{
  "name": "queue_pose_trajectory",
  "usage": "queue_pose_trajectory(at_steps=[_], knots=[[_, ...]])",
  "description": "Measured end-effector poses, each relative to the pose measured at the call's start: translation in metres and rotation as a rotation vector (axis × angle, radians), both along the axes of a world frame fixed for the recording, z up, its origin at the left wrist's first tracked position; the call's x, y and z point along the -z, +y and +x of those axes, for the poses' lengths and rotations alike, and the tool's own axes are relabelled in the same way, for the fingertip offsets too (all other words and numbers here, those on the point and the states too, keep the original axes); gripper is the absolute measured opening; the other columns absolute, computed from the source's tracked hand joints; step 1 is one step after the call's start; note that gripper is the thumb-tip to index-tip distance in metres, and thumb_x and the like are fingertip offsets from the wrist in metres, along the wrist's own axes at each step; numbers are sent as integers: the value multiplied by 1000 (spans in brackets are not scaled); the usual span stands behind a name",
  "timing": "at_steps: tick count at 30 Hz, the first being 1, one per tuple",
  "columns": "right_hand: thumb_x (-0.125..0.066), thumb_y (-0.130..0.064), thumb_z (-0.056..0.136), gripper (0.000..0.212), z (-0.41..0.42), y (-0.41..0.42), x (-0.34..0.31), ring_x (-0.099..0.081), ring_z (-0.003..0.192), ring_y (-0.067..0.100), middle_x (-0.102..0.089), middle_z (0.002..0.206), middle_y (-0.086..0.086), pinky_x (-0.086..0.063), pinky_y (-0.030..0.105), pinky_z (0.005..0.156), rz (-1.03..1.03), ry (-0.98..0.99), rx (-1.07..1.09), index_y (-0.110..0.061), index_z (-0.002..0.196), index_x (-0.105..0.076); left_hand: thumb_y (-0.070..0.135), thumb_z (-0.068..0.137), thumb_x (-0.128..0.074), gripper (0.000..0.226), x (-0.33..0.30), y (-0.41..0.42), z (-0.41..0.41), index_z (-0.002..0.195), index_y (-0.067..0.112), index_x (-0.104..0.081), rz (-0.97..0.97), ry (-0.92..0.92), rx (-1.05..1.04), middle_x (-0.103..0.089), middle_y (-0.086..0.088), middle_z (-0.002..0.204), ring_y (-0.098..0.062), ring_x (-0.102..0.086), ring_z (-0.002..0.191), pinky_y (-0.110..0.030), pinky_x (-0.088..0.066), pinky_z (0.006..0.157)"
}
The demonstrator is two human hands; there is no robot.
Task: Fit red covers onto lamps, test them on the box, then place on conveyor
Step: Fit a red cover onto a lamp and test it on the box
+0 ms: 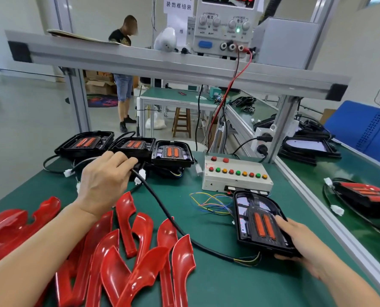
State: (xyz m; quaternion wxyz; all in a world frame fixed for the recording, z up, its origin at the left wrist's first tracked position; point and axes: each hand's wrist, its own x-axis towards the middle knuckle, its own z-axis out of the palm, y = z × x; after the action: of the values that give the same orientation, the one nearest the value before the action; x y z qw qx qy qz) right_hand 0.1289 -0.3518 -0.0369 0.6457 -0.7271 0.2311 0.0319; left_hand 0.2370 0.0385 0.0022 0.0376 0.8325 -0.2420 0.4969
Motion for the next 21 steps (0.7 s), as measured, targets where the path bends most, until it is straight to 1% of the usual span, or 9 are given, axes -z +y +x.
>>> queue_pose_trajectory(at_steps=[2,3,5,10,13,15,17,19,21], knots=[[-51,-36,99,29,1,0,-3,-68,56,21,-75,79,10,-52,27,47,-31,-15,11,-13,106,-67,1,84,-48,27,-5,-11,-3,92,4,-73,40,-60,95,-66,-9,78,-29,-58,62,-36,-45,55],[-51,-36,99,29,2,0,-4,-68,55,21,-75,79,9,-52,27,46,-41,-18,13,-13,106,-67,-1,85,-49,27,-7,-16,-4,93,3,-74,66,-82,145,-67,-9,81,-29,-59,64,-33,-44,59],[-51,-35,99,27,2,0,-6,-67,54,19,-75,78,8,-52,27,46,-48,-19,11,-14,106,-67,-5,86,-48,28,-10,-26,-7,96,1,-73,121,-107,224,-68,-11,87,-29,-59,66,-32,-46,63],[-51,-37,99,28,-1,-4,-6,-68,55,16,-75,78,5,-53,27,48,-65,-1,2,-15,106,-67,-11,86,-43,31,-19,-49,-6,101,-6,-70,174,-53,301,-68,-16,96,-33,-62,75,-39,-56,68],[-51,-38,99,28,-5,-8,-6,-68,55,15,-75,77,4,-53,26,48,-72,6,2,-16,105,-68,-9,89,-29,43,-25,-58,-2,99,-7,-71,255,-9,353,-69,-17,98,-36,-66,82,-42,-58,71],[-52,-38,99,28,-7,-11,-6,-68,56,15,-75,78,4,-53,26,48,-88,11,-2,-17,104,-69,1,98,-12,62,-24,-60,-2,91,-6,-73,324,23,400,-71,-16,97,-35,-68,85,-40,-59,73],[-53,-39,98,29,-10,-15,-5,-69,58,17,-76,81,6,-53,27,50,-107,20,1,-16,102,-70,10,101,-5,71,-20,-57,-3,82,-4,-73,374,46,418,-71,-14,96,-34,-68,87,-36,-55,80],[-53,-39,98,30,-13,-18,-4,-71,65,18,-77,85,5,-54,28,56,-141,19,11,-16,99,-71,8,100,-9,68,-13,-50,-4,78,-3,-72,374,54,420,-71,-14,96,-31,-64,92,-36,-46,88],[-55,-39,97,29,-12,-20,-4,-72,71,14,-77,85,0,-52,28,66,-231,11,21,-17,94,-72,0,95,-21,55,-5,-40,-7,76,-1,-72,370,72,396,-71,-13,94,-29,-60,92,-36,-44,85]])
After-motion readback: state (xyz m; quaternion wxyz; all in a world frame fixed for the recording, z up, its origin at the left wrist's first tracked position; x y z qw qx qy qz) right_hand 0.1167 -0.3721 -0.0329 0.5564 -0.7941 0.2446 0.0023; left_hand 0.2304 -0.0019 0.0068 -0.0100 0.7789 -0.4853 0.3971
